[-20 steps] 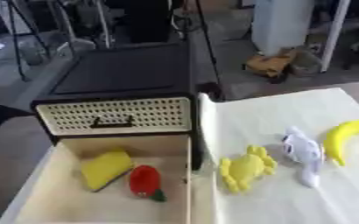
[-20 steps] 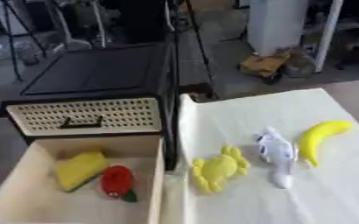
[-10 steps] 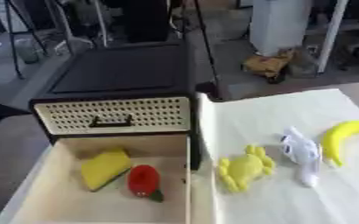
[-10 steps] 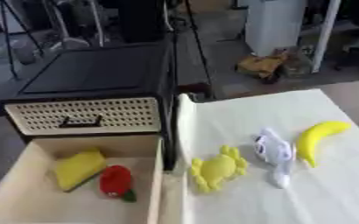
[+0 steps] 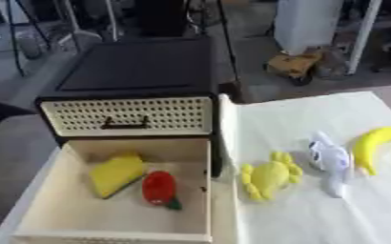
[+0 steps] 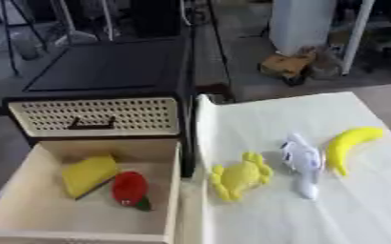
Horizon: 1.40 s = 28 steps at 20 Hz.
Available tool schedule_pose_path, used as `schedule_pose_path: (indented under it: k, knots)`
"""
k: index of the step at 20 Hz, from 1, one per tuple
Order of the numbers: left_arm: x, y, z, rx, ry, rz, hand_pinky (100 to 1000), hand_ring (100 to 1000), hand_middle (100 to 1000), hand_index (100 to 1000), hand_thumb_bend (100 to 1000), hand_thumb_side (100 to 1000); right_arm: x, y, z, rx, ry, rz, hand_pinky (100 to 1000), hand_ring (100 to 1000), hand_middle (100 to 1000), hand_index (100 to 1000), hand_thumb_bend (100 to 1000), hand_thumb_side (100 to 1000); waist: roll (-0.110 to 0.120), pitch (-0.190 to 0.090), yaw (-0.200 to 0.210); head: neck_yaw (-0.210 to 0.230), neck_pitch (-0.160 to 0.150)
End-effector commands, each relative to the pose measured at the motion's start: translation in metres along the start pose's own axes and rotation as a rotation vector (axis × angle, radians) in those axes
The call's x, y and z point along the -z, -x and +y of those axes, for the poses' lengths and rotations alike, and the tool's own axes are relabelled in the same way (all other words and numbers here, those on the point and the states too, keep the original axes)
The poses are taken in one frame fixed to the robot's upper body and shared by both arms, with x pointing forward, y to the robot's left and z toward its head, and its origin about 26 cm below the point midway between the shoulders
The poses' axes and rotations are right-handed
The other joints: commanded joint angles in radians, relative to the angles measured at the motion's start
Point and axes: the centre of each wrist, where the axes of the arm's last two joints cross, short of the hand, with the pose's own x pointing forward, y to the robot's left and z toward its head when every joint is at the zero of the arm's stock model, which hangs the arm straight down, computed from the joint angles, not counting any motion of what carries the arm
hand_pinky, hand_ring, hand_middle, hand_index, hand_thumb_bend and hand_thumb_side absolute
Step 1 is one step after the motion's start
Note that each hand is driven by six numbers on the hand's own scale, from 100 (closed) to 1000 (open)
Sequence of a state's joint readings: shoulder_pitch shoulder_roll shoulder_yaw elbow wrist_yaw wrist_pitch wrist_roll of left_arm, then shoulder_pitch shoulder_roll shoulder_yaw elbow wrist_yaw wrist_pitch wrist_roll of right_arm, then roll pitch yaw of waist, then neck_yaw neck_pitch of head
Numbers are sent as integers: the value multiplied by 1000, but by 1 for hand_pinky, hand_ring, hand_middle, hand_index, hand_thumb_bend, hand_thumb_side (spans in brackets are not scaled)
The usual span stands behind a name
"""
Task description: Pick up objects from table and place into drawer.
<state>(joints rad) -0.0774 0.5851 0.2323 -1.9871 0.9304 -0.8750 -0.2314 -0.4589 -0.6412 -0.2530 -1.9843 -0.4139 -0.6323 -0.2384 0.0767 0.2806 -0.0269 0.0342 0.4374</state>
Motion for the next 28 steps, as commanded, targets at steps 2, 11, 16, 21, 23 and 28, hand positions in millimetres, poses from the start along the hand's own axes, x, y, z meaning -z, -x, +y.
schedule_pose_path:
  k: [2,11,16,21,23,28]
  knots:
    - [-2,-6,3,2,84,-45,928,912,832,1000,369,1000,16,-8,-4,-45,-41,-15,757,886,786,906,100,1000,-8,-23,6,4,38]
    - [-32,-12,1,43,68,-9,921,908,816,1000,435,962,23,-11,-9,-130,-101,39,783,915,812,922,128,1000,-12,-39,33,16,82]
    - [-45,-13,-3,65,46,15,924,908,814,1000,409,975,29,-13,-10,-176,-172,56,797,929,827,929,217,1000,-15,-42,51,14,97]
    - [-51,-12,-7,81,17,26,924,908,813,1000,413,979,34,-16,-12,-223,-249,63,809,940,844,937,305,1000,-23,-41,61,4,95]
    - [-52,-11,-8,85,13,33,924,908,813,1000,411,978,36,-17,-12,-236,-277,65,814,947,849,940,335,1000,-25,-40,63,0,91]
    - [-51,-9,-10,86,6,39,926,912,813,1000,412,974,47,-19,-10,-276,-387,77,824,957,862,945,431,1000,-32,-42,68,-12,92]
